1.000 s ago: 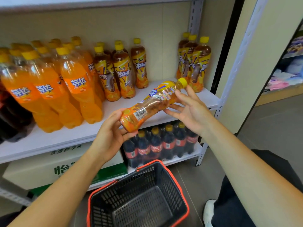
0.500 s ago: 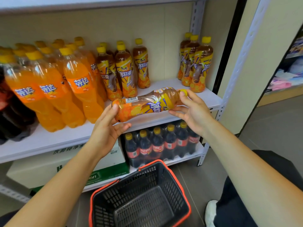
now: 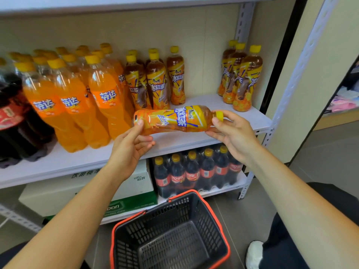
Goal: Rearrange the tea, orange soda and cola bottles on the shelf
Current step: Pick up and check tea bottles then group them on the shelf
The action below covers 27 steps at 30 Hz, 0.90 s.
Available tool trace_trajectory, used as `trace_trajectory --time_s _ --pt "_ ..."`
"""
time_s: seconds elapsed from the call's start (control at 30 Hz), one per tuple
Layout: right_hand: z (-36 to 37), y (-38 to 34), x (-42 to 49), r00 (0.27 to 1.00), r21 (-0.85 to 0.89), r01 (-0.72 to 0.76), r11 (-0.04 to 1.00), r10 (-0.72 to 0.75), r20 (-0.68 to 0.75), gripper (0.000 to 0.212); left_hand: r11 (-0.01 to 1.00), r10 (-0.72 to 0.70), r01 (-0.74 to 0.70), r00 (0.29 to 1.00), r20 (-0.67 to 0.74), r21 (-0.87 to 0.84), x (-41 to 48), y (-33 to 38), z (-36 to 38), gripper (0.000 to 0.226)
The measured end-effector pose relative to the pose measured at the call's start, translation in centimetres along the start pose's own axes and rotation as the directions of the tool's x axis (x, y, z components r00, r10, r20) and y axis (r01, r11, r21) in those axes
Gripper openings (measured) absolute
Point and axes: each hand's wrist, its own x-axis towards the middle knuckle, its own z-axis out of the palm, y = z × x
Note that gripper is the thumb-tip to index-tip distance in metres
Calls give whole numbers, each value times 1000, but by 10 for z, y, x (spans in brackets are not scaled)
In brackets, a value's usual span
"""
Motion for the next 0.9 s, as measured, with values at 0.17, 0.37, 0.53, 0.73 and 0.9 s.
trace_trajectory --time_s 0.17,0.37,0.53,0.73,0.9 --pt "4 3 -4 996 -30 59 998 -61 -60 25 999 34 -34 998 50 0 3 -1 -1 28" --pt "14 8 -13 975 -169 172 970 -193 -111 17 832 372 -380 923 102 405 2 -4 7 74" --pt "30 9 -32 923 -450 358 818 -384 35 30 287 498 -699 693 521 654 -5 -4 12 78" --pt "41 9 -47 878 -531 461 711 -453 155 37 179 482 -746 635 604 641 -4 1 8 78" --pt "41 3 -50 888 -488 460 742 -386 250 27 138 486 -754 617 619 643 -4 -1 -1 76"
